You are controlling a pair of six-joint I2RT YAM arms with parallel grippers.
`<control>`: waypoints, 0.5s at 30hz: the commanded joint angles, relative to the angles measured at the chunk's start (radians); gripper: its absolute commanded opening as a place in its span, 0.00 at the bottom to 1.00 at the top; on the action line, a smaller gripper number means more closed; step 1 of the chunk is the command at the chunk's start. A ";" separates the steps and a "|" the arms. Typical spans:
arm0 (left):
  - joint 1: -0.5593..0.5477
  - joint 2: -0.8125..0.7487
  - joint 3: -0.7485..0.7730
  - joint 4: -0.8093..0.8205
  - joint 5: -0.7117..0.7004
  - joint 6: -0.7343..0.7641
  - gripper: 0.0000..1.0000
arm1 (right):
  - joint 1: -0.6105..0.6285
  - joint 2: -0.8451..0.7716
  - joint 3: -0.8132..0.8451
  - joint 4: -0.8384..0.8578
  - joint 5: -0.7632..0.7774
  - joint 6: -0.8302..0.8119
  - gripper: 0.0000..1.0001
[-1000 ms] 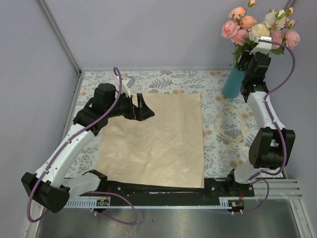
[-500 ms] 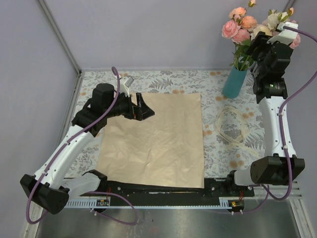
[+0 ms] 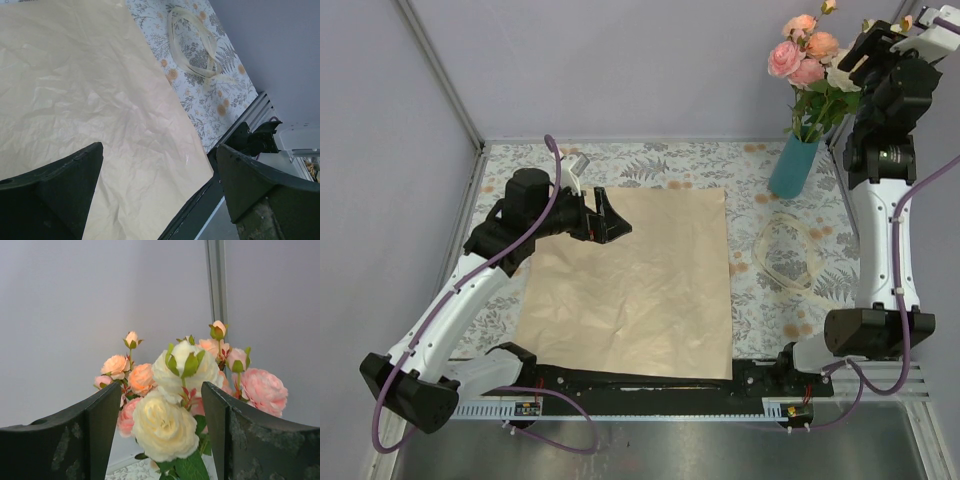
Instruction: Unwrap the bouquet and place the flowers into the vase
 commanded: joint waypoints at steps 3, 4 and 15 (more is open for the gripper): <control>0.004 -0.030 0.013 0.039 -0.020 0.012 0.99 | -0.007 0.160 0.124 -0.081 0.016 -0.002 0.70; 0.004 -0.031 0.014 0.037 -0.023 0.012 0.99 | -0.007 0.165 0.105 -0.079 0.023 0.000 0.68; 0.004 -0.027 0.011 0.036 -0.032 0.012 0.99 | -0.008 0.175 -0.001 -0.073 0.049 -0.034 0.53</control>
